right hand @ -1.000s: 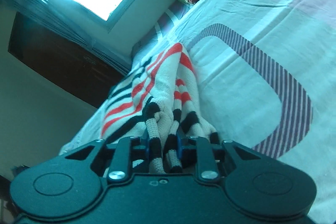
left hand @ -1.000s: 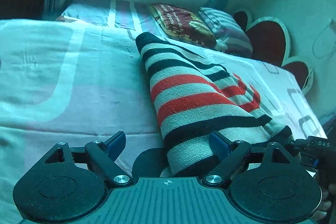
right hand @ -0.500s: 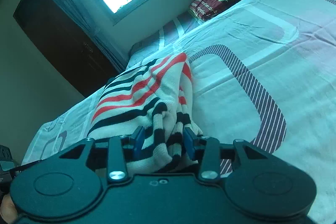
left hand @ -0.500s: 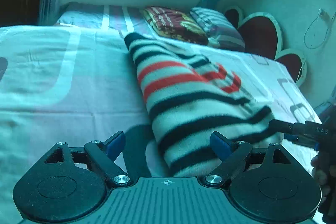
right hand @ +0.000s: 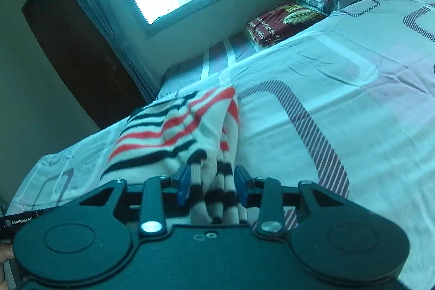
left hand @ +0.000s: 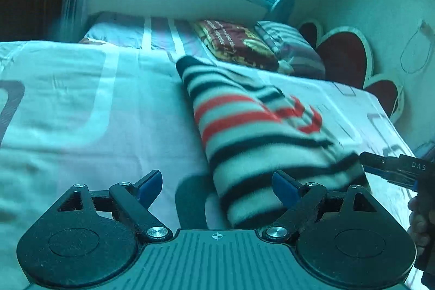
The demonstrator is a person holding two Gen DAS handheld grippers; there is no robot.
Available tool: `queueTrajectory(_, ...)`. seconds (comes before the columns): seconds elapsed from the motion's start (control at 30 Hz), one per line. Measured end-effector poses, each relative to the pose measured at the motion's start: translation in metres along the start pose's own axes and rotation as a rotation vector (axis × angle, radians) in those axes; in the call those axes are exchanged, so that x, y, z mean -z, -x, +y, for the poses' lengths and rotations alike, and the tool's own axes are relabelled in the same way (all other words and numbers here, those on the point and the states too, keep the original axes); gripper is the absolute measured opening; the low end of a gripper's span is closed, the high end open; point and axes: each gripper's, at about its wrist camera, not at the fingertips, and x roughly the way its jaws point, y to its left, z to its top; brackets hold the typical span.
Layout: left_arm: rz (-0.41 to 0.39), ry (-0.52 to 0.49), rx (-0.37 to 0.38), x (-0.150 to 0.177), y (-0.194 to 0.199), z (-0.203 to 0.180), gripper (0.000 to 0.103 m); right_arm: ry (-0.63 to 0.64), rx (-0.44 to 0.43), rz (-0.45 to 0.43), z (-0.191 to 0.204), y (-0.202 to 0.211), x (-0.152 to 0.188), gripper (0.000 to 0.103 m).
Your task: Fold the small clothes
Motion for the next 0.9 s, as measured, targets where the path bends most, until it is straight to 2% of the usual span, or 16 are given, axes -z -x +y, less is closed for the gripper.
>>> queueTrajectory(0.13, 0.019, 0.039, 0.013, -0.027, -0.033, 0.006, 0.088, -0.015, -0.009, 0.009, -0.012, -0.047, -0.034, 0.038)
queueTrajectory(0.3, 0.050, 0.052, 0.020, -0.047, -0.069, 0.012, 0.088, -0.037, -0.058, 0.093, -0.026, -0.102, -0.057, 0.042)
queueTrajectory(0.37, 0.067, 0.061, 0.033, -0.051, -0.080, 0.015, 0.088, 0.041, -0.076, 0.069, -0.020, -0.111, -0.056, 0.032)
queueTrajectory(0.4, 0.078, 0.049, 0.025, -0.053, -0.085, 0.015, 0.088, 0.127, -0.066, 0.045, -0.011, -0.111, -0.056, 0.019)
queueTrajectory(0.43, 0.083, 0.023, 0.007, -0.054, -0.088, 0.013, 0.088, 0.214, -0.049, 0.010, -0.001, -0.109, -0.055, 0.016)
queueTrajectory(0.53, 0.081, -0.076, -0.061, -0.050, -0.089, 0.002, 0.088, 0.370, -0.046, -0.075, 0.016, -0.102, -0.055, 0.015)
queueTrajectory(0.6, 0.085, -0.060, -0.057, -0.049, -0.090, 0.005, 0.088, 0.416, -0.019, -0.042, 0.017, -0.115, -0.056, 0.015)
queueTrajectory(0.7, 0.094, -0.031, -0.046, -0.047, -0.093, 0.010, 0.091, 0.390, 0.022, 0.028, 0.004, -0.131, -0.047, 0.015)
queueTrajectory(0.8, 0.092, -0.049, -0.061, -0.046, -0.093, 0.006, 0.093, 0.297, 0.012, 0.024, -0.005, -0.129, -0.042, 0.016)
queueTrajectory(0.87, 0.097, -0.053, -0.075, -0.050, -0.088, 0.004, 0.093, 0.281, 0.027, 0.029, -0.002, -0.122, -0.047, 0.021)
queueTrajectory(0.9, 0.074, -0.070, -0.075, -0.054, -0.080, 0.000, 0.093, 0.268, 0.031, 0.001, 0.000, -0.110, -0.050, 0.028)
